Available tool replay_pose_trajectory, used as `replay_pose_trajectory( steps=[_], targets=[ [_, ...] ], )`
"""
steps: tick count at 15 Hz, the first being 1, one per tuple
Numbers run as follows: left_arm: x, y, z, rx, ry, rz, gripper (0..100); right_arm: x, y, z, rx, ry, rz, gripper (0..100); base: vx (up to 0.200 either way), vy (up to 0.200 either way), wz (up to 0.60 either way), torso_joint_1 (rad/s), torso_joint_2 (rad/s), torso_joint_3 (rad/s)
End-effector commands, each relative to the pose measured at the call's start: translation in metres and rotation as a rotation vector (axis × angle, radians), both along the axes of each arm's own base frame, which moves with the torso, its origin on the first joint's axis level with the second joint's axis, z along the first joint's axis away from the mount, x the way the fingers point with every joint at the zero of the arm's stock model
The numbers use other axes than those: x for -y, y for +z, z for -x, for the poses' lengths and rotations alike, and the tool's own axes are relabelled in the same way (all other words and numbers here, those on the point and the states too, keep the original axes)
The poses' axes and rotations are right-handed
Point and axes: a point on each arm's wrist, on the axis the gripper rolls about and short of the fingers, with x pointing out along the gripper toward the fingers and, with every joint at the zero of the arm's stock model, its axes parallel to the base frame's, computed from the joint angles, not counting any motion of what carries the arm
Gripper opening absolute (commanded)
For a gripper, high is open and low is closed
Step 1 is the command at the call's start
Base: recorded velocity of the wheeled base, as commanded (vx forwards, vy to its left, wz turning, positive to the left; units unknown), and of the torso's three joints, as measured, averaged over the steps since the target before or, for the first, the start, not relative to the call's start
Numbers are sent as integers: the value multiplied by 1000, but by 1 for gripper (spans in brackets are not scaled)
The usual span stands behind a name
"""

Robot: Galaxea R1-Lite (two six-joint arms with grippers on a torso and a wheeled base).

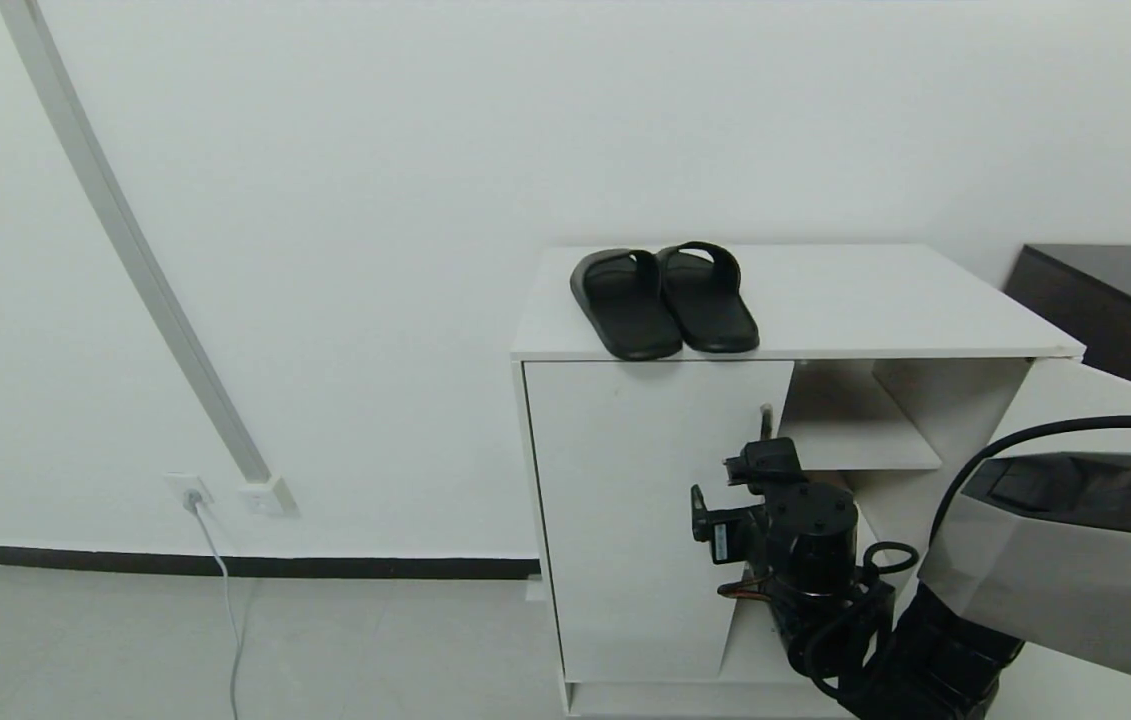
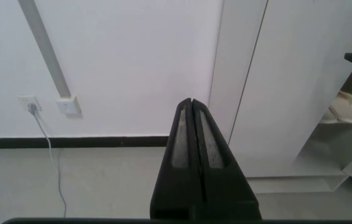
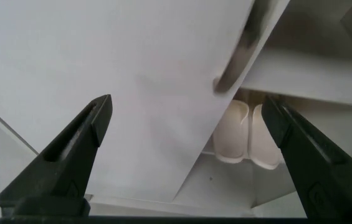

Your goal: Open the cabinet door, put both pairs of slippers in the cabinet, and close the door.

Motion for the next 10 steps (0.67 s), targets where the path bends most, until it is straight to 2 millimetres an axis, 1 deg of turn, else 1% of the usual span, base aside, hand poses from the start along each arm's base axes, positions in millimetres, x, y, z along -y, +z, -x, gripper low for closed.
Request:
replay_pose_trajectory(
  steps=[1,6,10],
  targets=[
    [0,0,0,0,2,1,0,0,1,0,1,0,-1,100,0,0,0,207,-500,-305],
    [0,0,0,0,0,1,0,0,0,0,0,0,0,100,0,0,0,218,-539,-321],
    [0,0,0,0,0,1,0,0,0,0,0,0,0,100,0,0,0,251,-577,-328]
  ],
)
